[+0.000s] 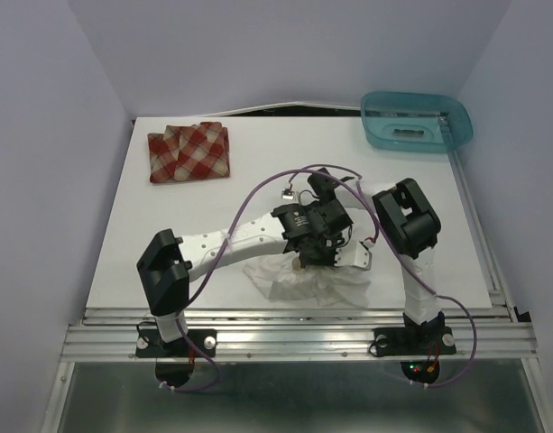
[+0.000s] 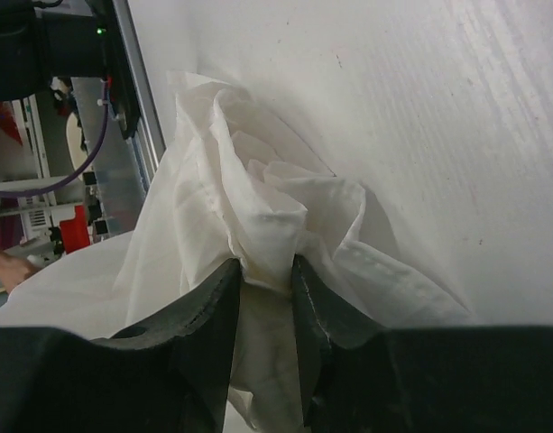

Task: Fold and stack the skirts
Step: Fold the skirt

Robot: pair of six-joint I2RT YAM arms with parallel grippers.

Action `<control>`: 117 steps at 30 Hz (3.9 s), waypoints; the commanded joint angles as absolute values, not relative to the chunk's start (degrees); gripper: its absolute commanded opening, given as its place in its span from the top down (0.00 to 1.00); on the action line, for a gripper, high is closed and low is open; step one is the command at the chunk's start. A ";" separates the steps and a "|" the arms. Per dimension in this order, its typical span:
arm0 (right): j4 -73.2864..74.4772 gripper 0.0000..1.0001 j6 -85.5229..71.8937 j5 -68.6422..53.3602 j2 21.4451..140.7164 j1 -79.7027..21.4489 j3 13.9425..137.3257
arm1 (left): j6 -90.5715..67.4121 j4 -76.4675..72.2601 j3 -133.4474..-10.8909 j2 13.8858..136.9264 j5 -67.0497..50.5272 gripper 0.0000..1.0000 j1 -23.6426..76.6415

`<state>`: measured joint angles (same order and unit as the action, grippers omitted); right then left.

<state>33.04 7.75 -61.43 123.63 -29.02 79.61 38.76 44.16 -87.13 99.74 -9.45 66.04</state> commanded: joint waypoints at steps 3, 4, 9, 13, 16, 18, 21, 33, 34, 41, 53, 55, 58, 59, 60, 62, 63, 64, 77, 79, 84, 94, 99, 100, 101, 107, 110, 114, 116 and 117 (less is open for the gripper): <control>33.22 0.65 7.82 -64.34 120.41 -29.88 78.75 | 42.63 40.61 -86.05 102.57 -7.38 0.98 63.28; 33.22 0.65 7.82 -64.25 120.41 -29.88 78.84 | 42.89 39.04 -85.61 102.83 -7.64 0.96 62.67; 33.31 0.66 7.47 -63.63 120.94 -29.88 79.01 | 42.98 33.15 -81.92 103.71 -6.86 0.89 61.44; 33.31 0.66 7.64 -63.37 121.29 -29.88 78.58 | 42.54 31.99 -81.65 103.62 -6.15 0.55 60.56; 33.40 0.68 7.38 -63.37 121.64 -29.88 78.75 | 42.36 31.56 -81.91 101.87 -5.02 0.44 60.38; 33.40 0.69 7.29 -63.54 121.99 -29.88 78.84 | 41.66 31.12 -82.35 100.03 -3.44 0.34 60.38; 33.40 0.69 7.12 -63.46 122.60 -29.88 79.10 | 40.70 29.97 -82.70 96.79 -1.24 0.26 60.38; 33.31 0.67 2.03 -58.01 124.27 -27.87 88.85 | 41.66 26.55 -72.35 79.39 -2.63 0.01 60.38; 33.40 0.66 1.59 -57.66 124.36 -27.86 91.03 | 41.31 26.46 -71.90 78.67 -3.42 0.01 60.38; 33.57 0.64 -2.28 -56.51 124.46 -23.39 96.59 | 35.78 26.02 -69.52 77.60 -12.30 0.34 60.56; 39.38 0.72 6.41 -60.38 120.67 -22.76 86.05 | 34.27 22.33 -71.72 89.73 -17.93 0.37 60.99; 39.38 0.73 6.68 -60.55 120.85 -22.76 84.65 | 34.63 21.45 -71.37 90.70 -17.58 0.37 61.17; 39.38 0.76 7.20 -61.87 122.08 -22.76 83.41 | 34.19 18.91 -70.49 92.28 -15.39 0.37 61.17; 39.38 0.77 7.38 -62.05 122.52 -22.76 82.63 | 33.84 18.20 -70.31 92.63 -14.60 0.37 61.17; 39.38 0.78 7.64 -62.40 122.69 -22.76 82.36 | 33.84 17.76 -69.88 93.25 -13.55 0.37 61.17; 39.38 0.79 8.26 -62.31 122.87 -22.76 81.65 | 33.66 16.62 -69.70 93.78 -12.57 0.41 61.08; 39.38 0.79 8.35 -62.40 122.96 -22.76 81.13 | 33.58 16.61 -69.70 94.21 -12.31 0.45 61.08; 39.46 0.79 8.87 -62.58 122.96 -22.76 80.86 | 33.40 16.87 -69.70 94.31 -12.30 0.55 61.17; 39.55 0.93 11.43 -62.58 122.08 -22.76 78.14 | 32.87 20.04 -72.16 87.80 -8.01 1.00 59.86; 39.55 0.93 11.69 -62.58 121.99 -22.76 77.87 | 32.87 18.90 -71.72 88.06 -7.56 1.00 59.33; 39.64 0.94 12.74 -62.23 120.94 -22.76 76.47 | 31.20 15.30 -70.76 89.82 -4.40 1.00 57.13; 40.08 0.95 13.01 -61.18 121.11 -22.76 75.76 | 30.50 7.12 -67.77 98.26 -5.97 1.00 55.28; 40.08 0.95 9.32 -56.61 122.43 -21.98 79.44 | 31.20 4.84 -64.43 99.58 -7.21 1.00 55.55; 39.90 0.94 7.40 -55.82 122.78 -21.28 81.54 | 31.38 4.49 -63.38 99.75 -7.29 1.00 55.81; 39.99 0.93 6.25 -55.46 123.65 -19.53 82.87 | 31.72 4.31 -63.02 100.10 -7.47 1.00 55.72; 40.08 0.88 2.29 -53.88 124.28 -13.63 91.84 | 33.22 3.78 -62.23 103.27 -6.59 1.00 56.16; 40.17 0.86 0.97 -53.26 121.65 -11.17 93.78 | 34.71 3.95 -63.37 105.90 -5.54 1.00 56.16; 40.34 0.84 0.88 -53.17 116.47 -7.92 92.82 | 36.30 5.18 -65.83 108.11 -4.93 0.90 55.37; 40.25 0.83 0.70 -52.74 112.09 -5.29 91.59 | 35.60 5.45 -67.14 107.23 -4.40 0.76 54.76; 40.34 0.83 0.53 -52.73 110.67 -4.32 91.23 | 35.25 5.62 -67.58 106.44 -3.96 0.70 53.97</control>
